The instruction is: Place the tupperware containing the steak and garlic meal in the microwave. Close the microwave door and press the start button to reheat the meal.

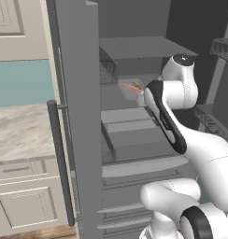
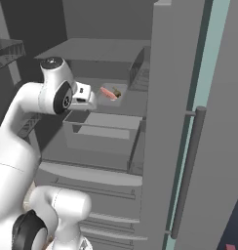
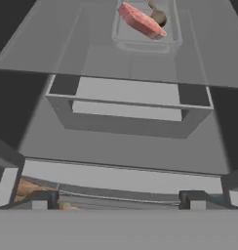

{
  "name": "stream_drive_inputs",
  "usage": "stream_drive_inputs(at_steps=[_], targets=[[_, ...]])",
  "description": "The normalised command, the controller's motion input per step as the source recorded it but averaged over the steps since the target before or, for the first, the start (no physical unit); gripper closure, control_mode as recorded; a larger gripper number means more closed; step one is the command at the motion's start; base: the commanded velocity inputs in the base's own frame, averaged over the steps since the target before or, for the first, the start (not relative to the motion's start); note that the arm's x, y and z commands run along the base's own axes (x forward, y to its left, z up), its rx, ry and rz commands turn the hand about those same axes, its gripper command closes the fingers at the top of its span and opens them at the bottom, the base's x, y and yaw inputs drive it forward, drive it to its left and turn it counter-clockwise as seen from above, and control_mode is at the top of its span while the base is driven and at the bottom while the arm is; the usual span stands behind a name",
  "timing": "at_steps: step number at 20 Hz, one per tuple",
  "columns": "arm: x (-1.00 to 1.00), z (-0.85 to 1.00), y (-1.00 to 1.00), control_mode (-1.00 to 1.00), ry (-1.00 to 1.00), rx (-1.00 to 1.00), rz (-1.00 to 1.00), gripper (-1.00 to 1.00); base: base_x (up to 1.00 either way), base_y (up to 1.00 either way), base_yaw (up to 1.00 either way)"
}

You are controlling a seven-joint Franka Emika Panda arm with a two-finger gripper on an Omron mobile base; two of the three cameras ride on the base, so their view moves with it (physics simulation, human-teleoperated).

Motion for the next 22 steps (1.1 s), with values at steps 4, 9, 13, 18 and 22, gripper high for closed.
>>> stream_drive_inputs(at_steps=[4,9,13,18,22], targets=[[0.02,0.08,-0.19,-1.00,-0.24,0.01,-0.07,-1.00,0.00,0.00,0.00],[0.19,0.00,-0.26,-1.00,-0.19,0.11,-0.20,-1.00,0.00,0.00,0.00],[0.32,0.00,-0.02,-1.00,-0.13,0.13,-0.27,-1.00,0.00,0.00,0.00],[0.48,0.00,0.00,-1.00,-0.02,0.20,-0.19,-1.00,0.00,0.00,0.00],[0.49,0.00,-0.18,-1.00,0.00,0.27,-0.03,-1.00,0.00,0.00,0.00]])
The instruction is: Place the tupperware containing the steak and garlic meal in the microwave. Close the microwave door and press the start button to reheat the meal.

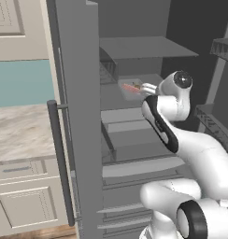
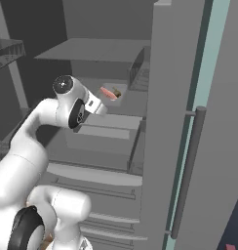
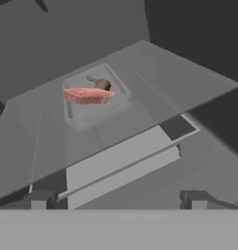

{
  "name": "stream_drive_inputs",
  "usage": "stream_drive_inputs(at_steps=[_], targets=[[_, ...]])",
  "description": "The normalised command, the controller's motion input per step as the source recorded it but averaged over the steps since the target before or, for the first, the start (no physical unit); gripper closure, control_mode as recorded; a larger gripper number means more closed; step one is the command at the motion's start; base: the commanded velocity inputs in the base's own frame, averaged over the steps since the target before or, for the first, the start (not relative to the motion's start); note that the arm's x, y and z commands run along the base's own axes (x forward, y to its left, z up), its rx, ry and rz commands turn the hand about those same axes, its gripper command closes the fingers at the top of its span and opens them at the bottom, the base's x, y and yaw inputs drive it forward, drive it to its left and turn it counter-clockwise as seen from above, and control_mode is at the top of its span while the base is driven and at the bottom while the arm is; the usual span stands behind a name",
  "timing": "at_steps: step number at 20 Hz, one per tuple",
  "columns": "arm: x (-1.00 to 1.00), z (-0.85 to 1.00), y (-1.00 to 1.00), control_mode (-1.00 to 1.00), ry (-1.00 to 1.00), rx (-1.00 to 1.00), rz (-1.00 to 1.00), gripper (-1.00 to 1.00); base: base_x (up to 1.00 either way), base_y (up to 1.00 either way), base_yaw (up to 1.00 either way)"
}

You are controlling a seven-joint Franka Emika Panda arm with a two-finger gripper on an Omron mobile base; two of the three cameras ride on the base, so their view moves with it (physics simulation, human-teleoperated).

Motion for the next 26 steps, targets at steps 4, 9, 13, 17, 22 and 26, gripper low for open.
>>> stream_drive_inputs(at_steps=[4,9,13,17,22,26], targets=[[0.43,-0.01,-0.19,-1.00,0.02,0.21,0.00,-1.00,0.00,0.00,0.00],[0.39,-0.08,-0.01,-1.00,0.00,0.08,0.00,-1.00,0.00,0.00,0.00],[0.44,-0.15,0.00,-1.00,0.00,0.04,0.00,-1.00,0.00,0.00,0.00],[0.44,-0.23,0.00,-1.00,0.02,0.02,0.00,-1.00,0.00,0.00,0.00],[0.41,-0.26,0.01,-1.00,0.07,0.00,0.00,-1.00,0.00,0.00,0.00],[0.44,-0.24,0.11,-1.00,0.10,0.00,0.00,-1.00,0.00,0.00,0.00]])
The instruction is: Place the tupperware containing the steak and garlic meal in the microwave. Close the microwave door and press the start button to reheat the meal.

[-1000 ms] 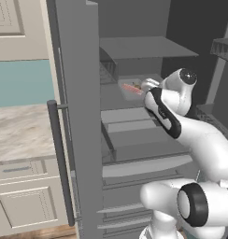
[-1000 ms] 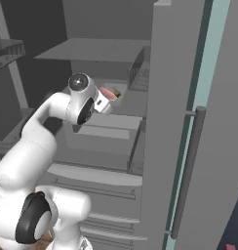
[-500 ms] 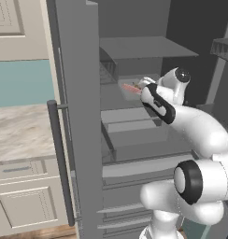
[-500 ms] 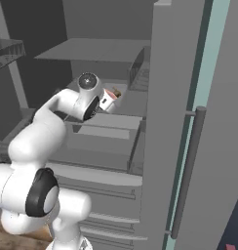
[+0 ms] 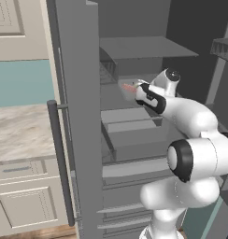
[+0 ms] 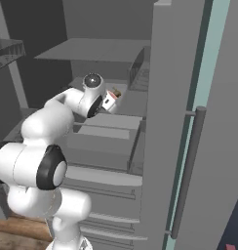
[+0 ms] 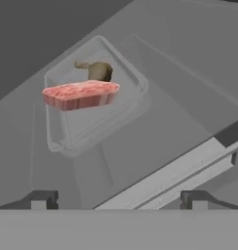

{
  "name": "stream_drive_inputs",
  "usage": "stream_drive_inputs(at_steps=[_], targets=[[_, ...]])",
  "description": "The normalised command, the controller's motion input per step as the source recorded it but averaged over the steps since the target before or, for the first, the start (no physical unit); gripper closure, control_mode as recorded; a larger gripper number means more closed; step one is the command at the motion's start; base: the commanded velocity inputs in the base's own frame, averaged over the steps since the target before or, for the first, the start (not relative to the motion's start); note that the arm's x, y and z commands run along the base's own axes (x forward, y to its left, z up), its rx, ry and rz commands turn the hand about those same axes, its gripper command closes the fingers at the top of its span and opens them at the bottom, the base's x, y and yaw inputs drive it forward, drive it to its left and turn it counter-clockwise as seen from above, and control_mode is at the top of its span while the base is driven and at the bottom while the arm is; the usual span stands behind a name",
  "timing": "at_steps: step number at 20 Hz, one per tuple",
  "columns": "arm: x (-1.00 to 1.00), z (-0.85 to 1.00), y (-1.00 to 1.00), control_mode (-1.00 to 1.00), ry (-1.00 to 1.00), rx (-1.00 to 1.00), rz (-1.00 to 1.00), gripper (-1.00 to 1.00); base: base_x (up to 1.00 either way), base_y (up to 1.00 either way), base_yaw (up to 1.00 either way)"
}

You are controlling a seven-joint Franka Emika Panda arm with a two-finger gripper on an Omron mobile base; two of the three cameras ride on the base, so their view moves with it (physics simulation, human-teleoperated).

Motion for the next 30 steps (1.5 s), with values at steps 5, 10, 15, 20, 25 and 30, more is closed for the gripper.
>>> stream_drive_inputs(at_steps=[5,10,15,20,25,30], targets=[[0.40,-0.22,0.11,-1.00,0.08,0.00,0.00,-1.00,0.00,0.00,0.00],[0.34,-0.09,0.02,-1.00,0.01,0.00,0.00,-1.00,0.00,0.00,0.00],[0.30,-0.01,0.00,-1.00,0.00,0.00,-0.01,-1.00,0.00,0.00,0.00],[0.36,-0.11,0.00,-1.00,0.00,0.00,0.00,-1.00,0.00,0.00,0.00],[0.45,-0.17,0.02,-1.00,0.02,0.00,0.00,-1.00,0.00,0.00,0.00],[0.43,-0.20,0.02,-1.00,0.02,0.00,-0.01,-1.00,0.00,0.00,0.00]])
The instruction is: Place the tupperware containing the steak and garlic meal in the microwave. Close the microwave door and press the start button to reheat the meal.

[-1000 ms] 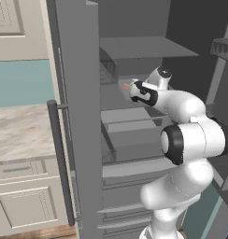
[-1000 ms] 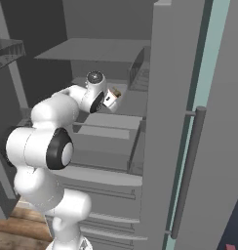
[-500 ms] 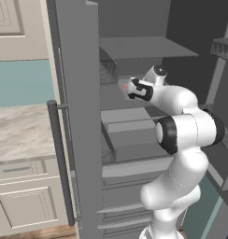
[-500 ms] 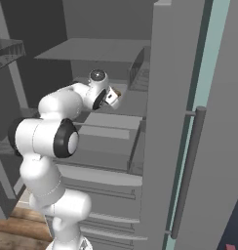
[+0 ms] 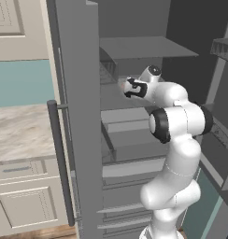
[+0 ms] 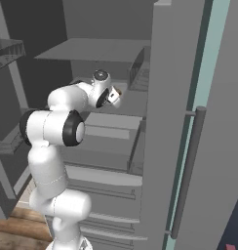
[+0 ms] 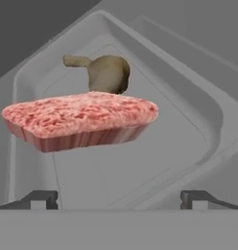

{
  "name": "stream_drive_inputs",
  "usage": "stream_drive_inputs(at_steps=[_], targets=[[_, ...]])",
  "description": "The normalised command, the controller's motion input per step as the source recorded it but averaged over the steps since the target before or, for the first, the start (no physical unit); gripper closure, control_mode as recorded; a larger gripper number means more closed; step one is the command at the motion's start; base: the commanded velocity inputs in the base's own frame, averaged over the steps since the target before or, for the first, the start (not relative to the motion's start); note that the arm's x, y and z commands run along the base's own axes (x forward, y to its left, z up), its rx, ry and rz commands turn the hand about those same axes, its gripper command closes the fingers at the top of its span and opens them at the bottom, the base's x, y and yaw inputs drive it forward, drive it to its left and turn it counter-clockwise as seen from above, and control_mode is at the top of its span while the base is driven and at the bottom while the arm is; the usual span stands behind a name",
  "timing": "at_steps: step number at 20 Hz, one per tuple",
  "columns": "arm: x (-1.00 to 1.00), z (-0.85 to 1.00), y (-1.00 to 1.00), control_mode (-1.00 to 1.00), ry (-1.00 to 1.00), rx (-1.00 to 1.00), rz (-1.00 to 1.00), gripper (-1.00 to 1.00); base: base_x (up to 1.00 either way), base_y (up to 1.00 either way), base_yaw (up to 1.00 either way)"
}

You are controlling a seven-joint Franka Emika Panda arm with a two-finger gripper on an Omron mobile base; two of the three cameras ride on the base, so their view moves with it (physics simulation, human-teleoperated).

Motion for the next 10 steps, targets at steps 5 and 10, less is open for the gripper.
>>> stream_drive_inputs(at_steps=[5,10], targets=[[0.41,-0.22,0.06,-1.00,0.05,0.00,-0.02,-1.00,0.00,0.00,0.00],[0.25,-0.26,0.04,-1.00,0.05,0.00,-0.05,-1.00,0.00,0.00,0.00]])
